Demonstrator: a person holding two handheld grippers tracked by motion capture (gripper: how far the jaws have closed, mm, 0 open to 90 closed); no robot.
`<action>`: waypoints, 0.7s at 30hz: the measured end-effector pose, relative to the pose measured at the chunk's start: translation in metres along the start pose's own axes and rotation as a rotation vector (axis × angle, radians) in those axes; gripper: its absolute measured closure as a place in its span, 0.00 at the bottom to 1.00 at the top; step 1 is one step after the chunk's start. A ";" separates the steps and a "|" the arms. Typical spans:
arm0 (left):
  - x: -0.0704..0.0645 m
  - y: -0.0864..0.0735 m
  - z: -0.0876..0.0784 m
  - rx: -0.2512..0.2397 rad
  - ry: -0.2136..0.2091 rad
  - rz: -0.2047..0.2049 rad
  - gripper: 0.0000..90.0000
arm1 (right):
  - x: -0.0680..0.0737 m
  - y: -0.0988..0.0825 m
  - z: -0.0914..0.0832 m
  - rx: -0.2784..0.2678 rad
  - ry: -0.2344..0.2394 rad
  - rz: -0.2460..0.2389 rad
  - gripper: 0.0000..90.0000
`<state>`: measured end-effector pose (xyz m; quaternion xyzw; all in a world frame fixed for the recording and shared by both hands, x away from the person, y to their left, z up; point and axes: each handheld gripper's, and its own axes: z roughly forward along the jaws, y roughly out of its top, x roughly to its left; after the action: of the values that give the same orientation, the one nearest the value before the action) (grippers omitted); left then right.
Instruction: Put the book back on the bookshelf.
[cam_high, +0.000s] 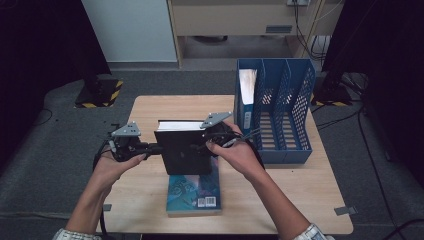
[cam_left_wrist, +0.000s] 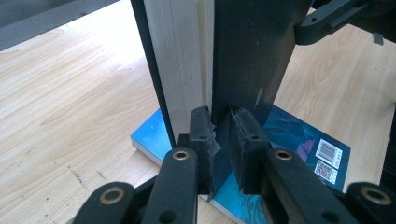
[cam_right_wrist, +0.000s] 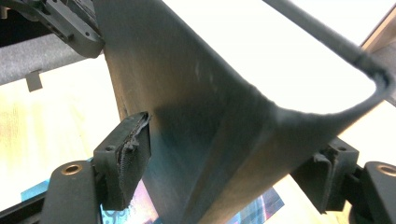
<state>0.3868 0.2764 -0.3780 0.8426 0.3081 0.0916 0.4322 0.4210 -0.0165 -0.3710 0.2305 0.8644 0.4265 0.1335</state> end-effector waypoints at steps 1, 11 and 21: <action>-0.001 0.000 0.000 -0.001 0.000 -0.001 0.88 | -0.001 0.001 0.000 0.005 0.007 -0.010 0.29; -0.005 -0.001 -0.001 -0.002 0.014 0.007 0.85 | 0.004 0.012 0.001 0.011 0.035 -0.047 0.25; -0.006 -0.005 0.004 -0.001 0.014 0.001 0.74 | 0.004 0.014 0.001 0.029 0.035 -0.076 0.28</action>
<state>0.3809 0.2725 -0.3837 0.8419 0.3104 0.0977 0.4305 0.4215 -0.0062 -0.3610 0.1918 0.8808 0.4126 0.1311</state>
